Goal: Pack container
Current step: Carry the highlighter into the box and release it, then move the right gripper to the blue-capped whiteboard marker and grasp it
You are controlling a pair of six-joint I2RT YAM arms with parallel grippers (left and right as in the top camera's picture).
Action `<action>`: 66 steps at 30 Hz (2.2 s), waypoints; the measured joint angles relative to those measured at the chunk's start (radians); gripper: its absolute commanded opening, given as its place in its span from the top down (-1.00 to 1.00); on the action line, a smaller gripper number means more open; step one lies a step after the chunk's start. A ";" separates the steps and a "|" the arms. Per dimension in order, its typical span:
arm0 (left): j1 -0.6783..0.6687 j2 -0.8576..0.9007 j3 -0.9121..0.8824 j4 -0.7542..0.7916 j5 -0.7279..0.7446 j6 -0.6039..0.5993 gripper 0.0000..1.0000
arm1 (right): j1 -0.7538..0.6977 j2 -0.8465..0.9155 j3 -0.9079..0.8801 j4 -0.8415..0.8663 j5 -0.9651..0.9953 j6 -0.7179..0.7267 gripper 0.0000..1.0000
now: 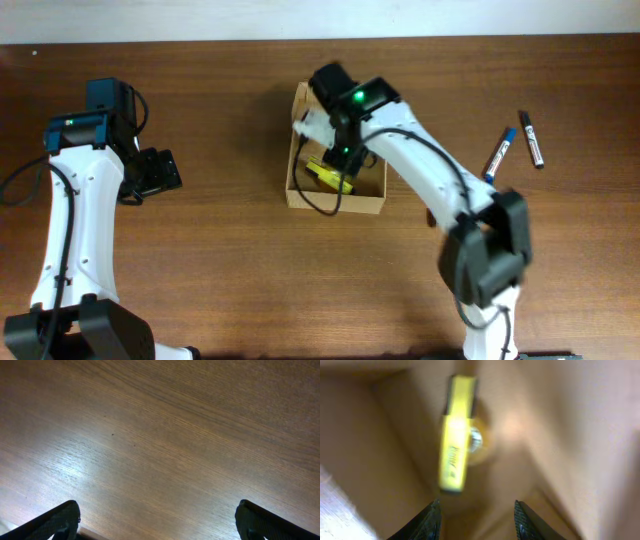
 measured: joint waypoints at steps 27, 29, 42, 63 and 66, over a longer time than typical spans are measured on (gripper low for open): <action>0.000 0.000 0.000 0.000 0.000 0.000 -1.00 | -0.706 -0.089 0.003 -0.023 -0.107 0.880 0.25; 0.000 0.000 0.000 0.000 0.000 0.000 -1.00 | -0.710 -0.029 0.002 -0.023 -0.123 0.917 0.24; 0.000 0.000 0.000 0.000 0.000 0.000 -1.00 | -0.846 0.097 0.000 -0.051 -0.152 0.987 0.15; 0.000 0.000 0.000 0.000 0.000 0.000 -1.00 | -0.846 0.232 0.000 0.034 -0.152 0.937 0.17; 0.000 0.000 0.000 0.000 0.000 0.000 -1.00 | -0.846 0.252 0.000 0.039 -0.153 0.927 0.24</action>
